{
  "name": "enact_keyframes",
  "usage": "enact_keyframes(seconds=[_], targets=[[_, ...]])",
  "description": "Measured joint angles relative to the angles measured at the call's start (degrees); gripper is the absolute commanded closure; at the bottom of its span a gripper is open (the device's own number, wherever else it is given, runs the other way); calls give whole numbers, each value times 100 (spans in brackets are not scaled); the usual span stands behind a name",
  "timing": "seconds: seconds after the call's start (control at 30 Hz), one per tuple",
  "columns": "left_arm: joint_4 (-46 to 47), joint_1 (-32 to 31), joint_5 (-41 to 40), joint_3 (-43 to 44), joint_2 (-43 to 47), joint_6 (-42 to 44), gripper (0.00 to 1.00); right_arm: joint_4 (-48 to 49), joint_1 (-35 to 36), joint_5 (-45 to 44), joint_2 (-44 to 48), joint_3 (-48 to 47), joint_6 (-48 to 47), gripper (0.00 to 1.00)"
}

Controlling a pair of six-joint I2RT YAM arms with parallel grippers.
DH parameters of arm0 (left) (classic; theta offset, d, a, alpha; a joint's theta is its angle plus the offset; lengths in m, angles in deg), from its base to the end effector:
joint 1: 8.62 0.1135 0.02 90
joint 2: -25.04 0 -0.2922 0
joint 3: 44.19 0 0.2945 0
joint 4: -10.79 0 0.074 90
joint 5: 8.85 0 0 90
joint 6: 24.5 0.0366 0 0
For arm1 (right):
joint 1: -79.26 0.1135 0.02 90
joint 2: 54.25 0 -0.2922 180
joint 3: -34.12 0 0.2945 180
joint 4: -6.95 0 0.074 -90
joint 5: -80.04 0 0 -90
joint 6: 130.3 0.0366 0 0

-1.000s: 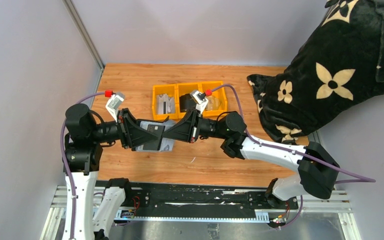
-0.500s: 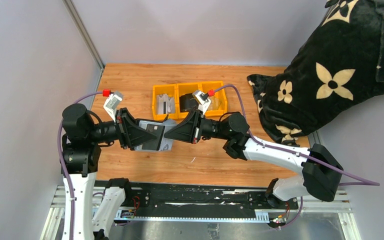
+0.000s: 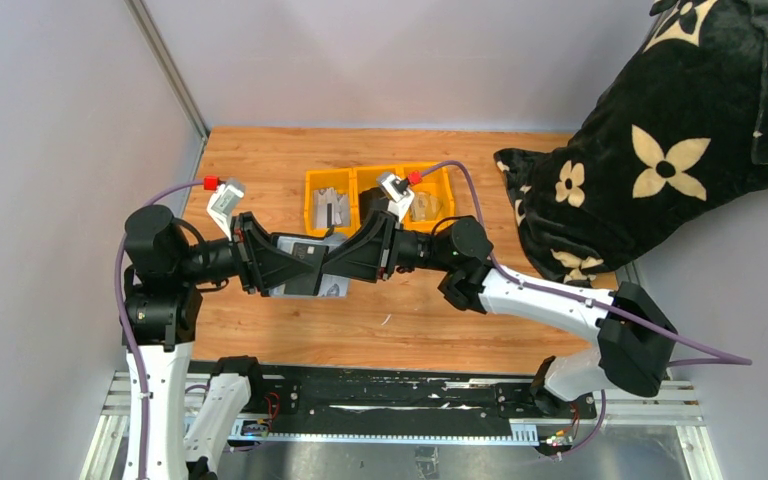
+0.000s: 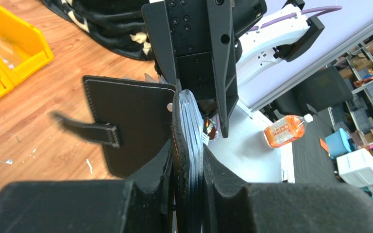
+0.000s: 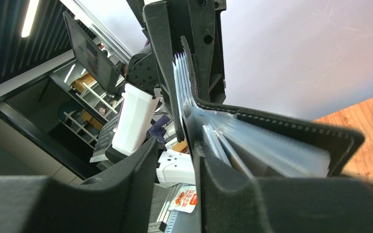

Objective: Take the credit cards out of the card holder
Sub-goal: Remove the credit card from the card holder.

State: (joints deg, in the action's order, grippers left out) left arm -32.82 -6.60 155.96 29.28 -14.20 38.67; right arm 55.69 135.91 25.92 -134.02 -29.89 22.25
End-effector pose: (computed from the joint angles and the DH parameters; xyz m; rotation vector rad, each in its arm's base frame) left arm 0.1208 -0.0311 0.4504 0.5804 1.7298 -1.4221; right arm 0.1682 0.2945 0.3775 -0.6567 1.2431 2.1155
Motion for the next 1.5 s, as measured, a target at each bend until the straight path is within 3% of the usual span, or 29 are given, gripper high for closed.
enact_keyframes(seconds=[0.13,0.33,0.87,1.1,1.23,1.37,1.5], targets=[[2,0,-26,0,-4,-22,82,33,20,76,-160,-138,-9,84],[2,4,-7,13,4,-68,76,352,13,120,-334,-131,149,100],[-24,-37,149,28,37,-140,78,1176,48,76,-339,286,240,100],[-90,-39,142,28,26,-107,73,1303,61,-11,-295,496,243,100],[-81,-37,142,31,48,-87,65,1318,61,-11,-258,531,245,100],[-61,-37,140,33,63,-72,76,1279,61,-4,-258,531,260,100],[76,-37,92,31,68,-197,81,1307,57,-9,-249,540,271,100]])
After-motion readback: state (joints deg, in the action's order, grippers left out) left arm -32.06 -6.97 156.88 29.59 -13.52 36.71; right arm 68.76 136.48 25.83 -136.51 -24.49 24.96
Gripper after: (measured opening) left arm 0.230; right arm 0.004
